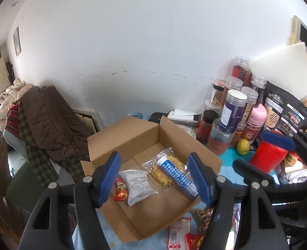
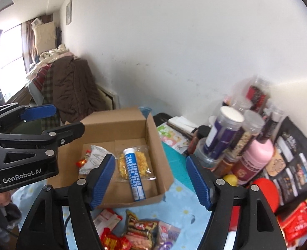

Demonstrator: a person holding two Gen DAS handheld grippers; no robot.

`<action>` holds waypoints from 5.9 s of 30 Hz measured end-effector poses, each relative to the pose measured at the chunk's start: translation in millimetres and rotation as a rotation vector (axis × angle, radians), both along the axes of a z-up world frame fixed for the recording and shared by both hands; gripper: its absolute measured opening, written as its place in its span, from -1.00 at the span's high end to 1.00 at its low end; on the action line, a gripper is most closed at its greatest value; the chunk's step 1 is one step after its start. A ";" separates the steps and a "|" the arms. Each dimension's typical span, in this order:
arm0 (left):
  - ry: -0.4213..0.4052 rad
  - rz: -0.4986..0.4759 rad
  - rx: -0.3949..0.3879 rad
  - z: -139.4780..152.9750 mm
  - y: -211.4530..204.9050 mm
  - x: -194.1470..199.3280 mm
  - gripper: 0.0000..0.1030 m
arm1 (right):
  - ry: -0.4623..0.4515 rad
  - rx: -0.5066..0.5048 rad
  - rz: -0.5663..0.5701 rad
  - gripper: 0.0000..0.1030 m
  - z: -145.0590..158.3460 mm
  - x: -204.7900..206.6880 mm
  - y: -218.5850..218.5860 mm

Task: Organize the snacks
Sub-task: 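Withdraw both grippers from the box back toward the table, then lower the left gripper to the green lollipop while the right gripper approaches the gold box, then grasp the green lollipop with the left gripper while the right gripper grasps the gold box, then lift and carry the lollipop and gold box over the cardboard box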

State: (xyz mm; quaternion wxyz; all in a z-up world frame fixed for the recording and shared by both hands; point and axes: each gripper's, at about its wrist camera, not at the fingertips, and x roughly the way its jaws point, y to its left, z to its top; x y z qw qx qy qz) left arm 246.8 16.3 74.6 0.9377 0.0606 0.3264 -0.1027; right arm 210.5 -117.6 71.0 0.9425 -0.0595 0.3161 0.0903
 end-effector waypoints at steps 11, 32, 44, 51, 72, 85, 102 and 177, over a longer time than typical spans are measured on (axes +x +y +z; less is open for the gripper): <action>-0.078 -0.001 -0.014 20.8 5.5 -54.5 -0.53 | -0.096 0.005 -0.033 -0.70 26.7 -64.6 -3.2; -0.079 -0.060 -0.075 0.1 18.7 -126.4 -0.53 | -0.121 0.010 -0.066 -0.80 6.7 -151.1 2.4; -0.025 -0.147 -0.031 -34.9 8.4 -159.2 -0.53 | -0.023 0.059 -0.079 -0.80 -45.1 -174.7 -1.0; 0.056 -0.193 -0.026 -66.0 1.0 -165.8 -0.53 | 0.030 0.071 -0.090 -0.80 -71.6 -183.9 -3.8; 0.219 -0.085 -0.012 -161.8 13.7 -154.5 -0.53 | 0.227 0.098 -0.070 -0.80 -173.3 -163.8 3.8; 0.275 -0.072 -0.080 -187.0 17.3 -162.7 -0.53 | 0.342 0.199 -0.039 -0.03 -214.7 -147.2 -12.1; 0.379 -0.166 -0.102 -222.4 -23.0 -166.7 0.15 | 0.318 0.194 -0.041 0.08 -212.1 -205.7 -48.7; 0.215 -0.221 -0.234 -130.2 4.6 -174.9 0.53 | 0.152 0.217 0.113 0.16 -128.8 -187.2 -0.3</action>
